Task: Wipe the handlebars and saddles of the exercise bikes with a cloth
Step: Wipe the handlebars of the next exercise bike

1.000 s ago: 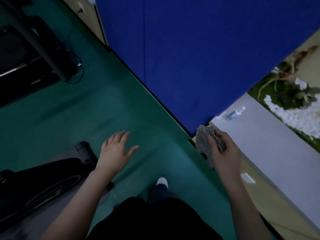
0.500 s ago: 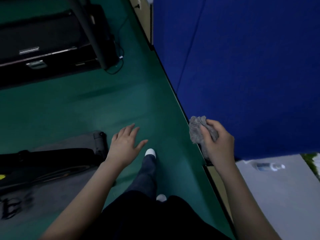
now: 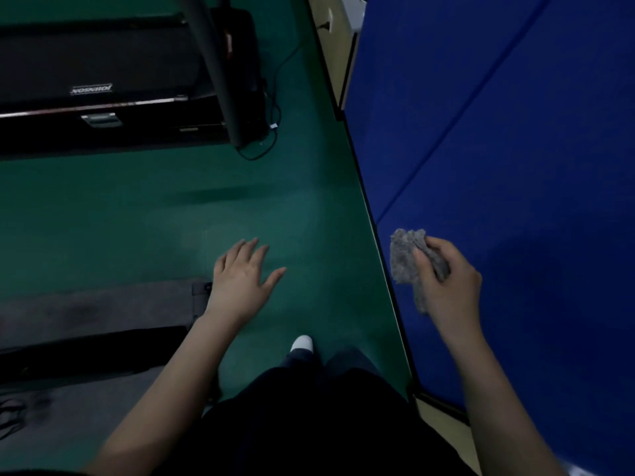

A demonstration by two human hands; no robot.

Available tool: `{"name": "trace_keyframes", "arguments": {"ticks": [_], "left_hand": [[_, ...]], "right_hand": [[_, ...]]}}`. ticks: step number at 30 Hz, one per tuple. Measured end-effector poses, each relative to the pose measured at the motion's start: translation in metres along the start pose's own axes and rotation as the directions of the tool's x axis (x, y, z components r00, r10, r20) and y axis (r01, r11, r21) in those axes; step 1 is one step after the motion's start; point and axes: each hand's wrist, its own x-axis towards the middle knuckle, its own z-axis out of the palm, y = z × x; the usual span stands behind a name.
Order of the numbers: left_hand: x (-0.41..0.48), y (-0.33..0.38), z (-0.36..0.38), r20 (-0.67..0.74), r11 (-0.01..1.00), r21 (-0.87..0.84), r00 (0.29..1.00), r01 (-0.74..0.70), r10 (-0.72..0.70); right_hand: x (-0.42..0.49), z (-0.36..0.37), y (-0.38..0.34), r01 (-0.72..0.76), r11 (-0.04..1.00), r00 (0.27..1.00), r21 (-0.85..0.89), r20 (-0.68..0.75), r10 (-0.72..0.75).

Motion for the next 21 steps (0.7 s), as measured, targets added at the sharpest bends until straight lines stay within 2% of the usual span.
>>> {"name": "trace_keyframes", "arguments": {"ticks": [7,12,16,21], "left_hand": [[0.026,-0.029,-0.014,-0.066,0.971,-0.090,0.971,0.222,-0.228],[0.051,-0.039,-0.023,-0.109,0.911,-0.151,0.909,0.384,-0.402],[0.088,-0.035,-0.032,-0.133,0.853,-0.188,0.848,0.486,-0.513],[0.143,-0.016,-0.049,-0.168,0.803,-0.233,0.790,0.549,-0.589]], "right_hand": [[0.091,0.055,-0.040,0.168,0.985,0.971,-0.025,0.176,-0.161],[0.149,0.105,-0.067,0.308,0.951,0.893,0.022,0.338,-0.297],[0.205,0.127,-0.081,0.362,0.931,0.829,0.046,0.441,-0.344],[0.284,0.141,-0.101,0.416,0.905,0.775,0.090,0.485,-0.405]]}}
